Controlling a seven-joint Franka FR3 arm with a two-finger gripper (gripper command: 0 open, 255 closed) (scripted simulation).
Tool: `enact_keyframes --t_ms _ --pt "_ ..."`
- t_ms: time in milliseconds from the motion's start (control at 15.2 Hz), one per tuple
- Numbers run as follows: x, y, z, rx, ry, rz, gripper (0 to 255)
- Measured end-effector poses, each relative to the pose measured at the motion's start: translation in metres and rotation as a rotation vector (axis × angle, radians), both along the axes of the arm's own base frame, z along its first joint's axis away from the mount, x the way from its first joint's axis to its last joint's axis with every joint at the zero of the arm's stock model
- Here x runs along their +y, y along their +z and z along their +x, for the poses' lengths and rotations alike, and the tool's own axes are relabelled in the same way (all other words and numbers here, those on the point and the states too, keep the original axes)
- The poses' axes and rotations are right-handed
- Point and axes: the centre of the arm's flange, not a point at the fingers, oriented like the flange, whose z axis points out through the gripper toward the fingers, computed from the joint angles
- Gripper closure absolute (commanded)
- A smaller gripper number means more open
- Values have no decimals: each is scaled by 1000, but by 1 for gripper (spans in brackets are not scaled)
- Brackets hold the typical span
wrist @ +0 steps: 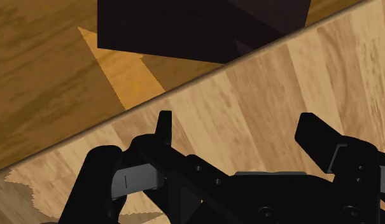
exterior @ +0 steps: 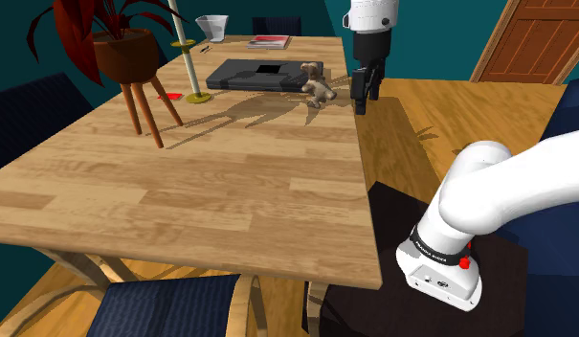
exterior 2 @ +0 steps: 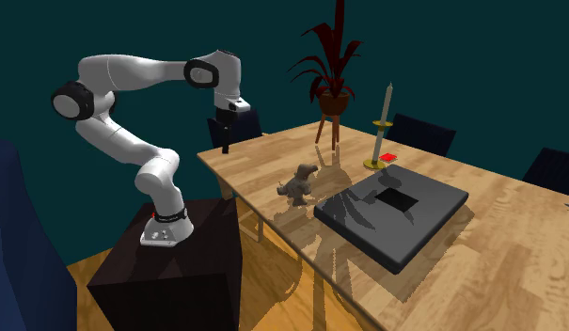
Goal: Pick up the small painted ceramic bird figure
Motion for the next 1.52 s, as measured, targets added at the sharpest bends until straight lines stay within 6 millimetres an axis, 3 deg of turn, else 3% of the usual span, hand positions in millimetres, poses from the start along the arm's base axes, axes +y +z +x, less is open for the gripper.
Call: enact_keyframes --t_ms 264,1518 --pt "-15 3 19 -1 7 7 0" --pt "-156 10 233 -7 66 62 0"
